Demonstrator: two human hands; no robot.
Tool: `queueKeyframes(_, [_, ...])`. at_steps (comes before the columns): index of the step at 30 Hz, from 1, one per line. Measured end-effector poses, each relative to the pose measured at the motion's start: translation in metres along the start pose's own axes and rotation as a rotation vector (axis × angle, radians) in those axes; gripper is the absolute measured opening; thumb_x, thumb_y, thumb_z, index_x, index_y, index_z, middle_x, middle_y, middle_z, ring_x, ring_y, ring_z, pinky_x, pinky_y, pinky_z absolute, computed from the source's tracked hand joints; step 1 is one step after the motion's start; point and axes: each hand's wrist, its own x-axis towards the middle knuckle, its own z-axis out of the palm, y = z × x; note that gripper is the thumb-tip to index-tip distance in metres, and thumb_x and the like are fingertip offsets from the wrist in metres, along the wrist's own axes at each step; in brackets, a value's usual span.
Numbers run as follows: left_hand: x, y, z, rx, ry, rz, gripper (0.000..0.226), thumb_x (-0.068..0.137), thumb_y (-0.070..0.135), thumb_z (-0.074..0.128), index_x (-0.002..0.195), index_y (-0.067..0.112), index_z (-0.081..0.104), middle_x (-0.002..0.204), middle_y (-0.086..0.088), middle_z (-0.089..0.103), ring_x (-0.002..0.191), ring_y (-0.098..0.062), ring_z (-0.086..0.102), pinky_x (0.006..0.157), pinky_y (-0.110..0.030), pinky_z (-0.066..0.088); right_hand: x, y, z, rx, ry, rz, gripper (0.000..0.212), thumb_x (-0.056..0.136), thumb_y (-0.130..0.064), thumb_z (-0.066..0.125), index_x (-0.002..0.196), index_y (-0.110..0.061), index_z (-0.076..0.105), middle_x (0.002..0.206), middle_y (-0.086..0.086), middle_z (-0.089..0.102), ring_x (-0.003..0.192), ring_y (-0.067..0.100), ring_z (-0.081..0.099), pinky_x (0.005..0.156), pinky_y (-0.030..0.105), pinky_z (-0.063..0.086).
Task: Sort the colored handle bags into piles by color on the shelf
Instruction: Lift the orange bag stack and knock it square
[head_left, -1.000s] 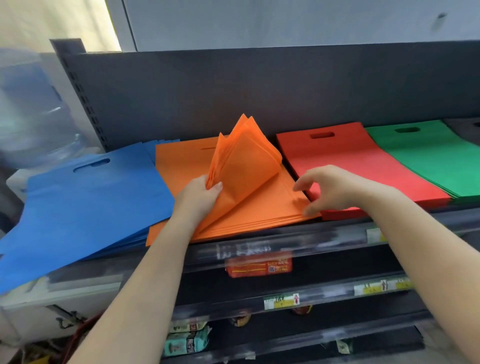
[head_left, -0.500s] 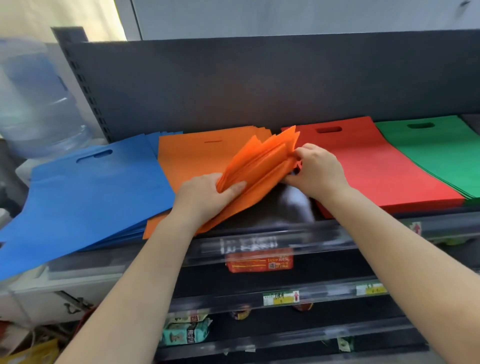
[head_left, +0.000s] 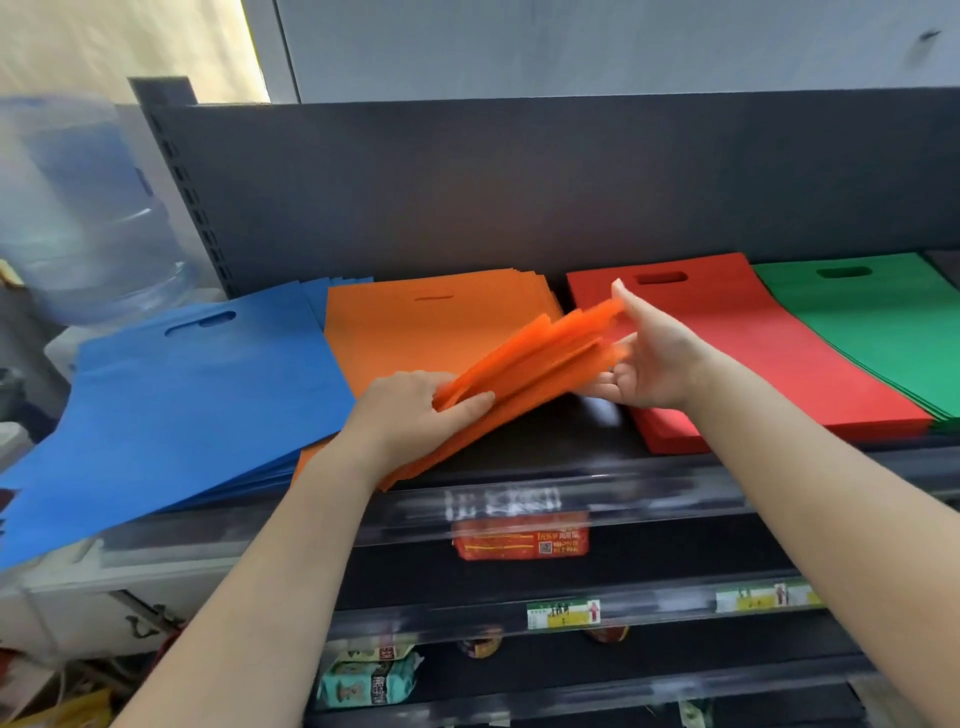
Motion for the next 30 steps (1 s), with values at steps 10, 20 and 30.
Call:
queueKeyframes(10, [-0.010,0.005,0.001,0.048,-0.116,0.057,0.060,0.092,0.063,0.024,0.099,0.031,0.075,0.117,0.011,0.065,0.106,-0.011,0.057,0.088,-0.036,0.045,0.004,-0.011,0.019,-0.652,0.114,0.208,0.042,0.066,-0.025,0.081,0.097,-0.005,0.060,0.073,0.010,0.072,0.063,0.025,0.071,0.060,0.035,0.058])
queueKeyframes(20, [-0.009,-0.002,-0.004,-0.035,0.095,0.067,0.026,0.091,0.043,0.056,0.110,0.031,0.069,0.118,0.015,0.065,0.107,-0.006,0.057,0.088,-0.031,0.050,-0.002,0.005,0.018,-0.631,0.205,-0.017,0.037,0.077,-0.004,0.073,0.106,-0.015,0.053,0.098,0.014,0.066,0.079,0.030,0.068,0.051,0.035,0.055])
queueKeyframes(30, [0.000,-0.074,-0.008,-0.200,0.189,-0.206,0.026,0.094,0.024,0.057,0.117,0.016,0.064,0.121,0.001,0.062,0.117,-0.016,0.052,0.102,-0.031,0.038,-0.011,-0.011,0.000,-0.495,0.243,-0.268,0.028,0.074,0.000,0.071,0.094,-0.017,0.061,0.065,0.001,0.072,0.054,0.017,0.068,0.045,0.025,0.051])
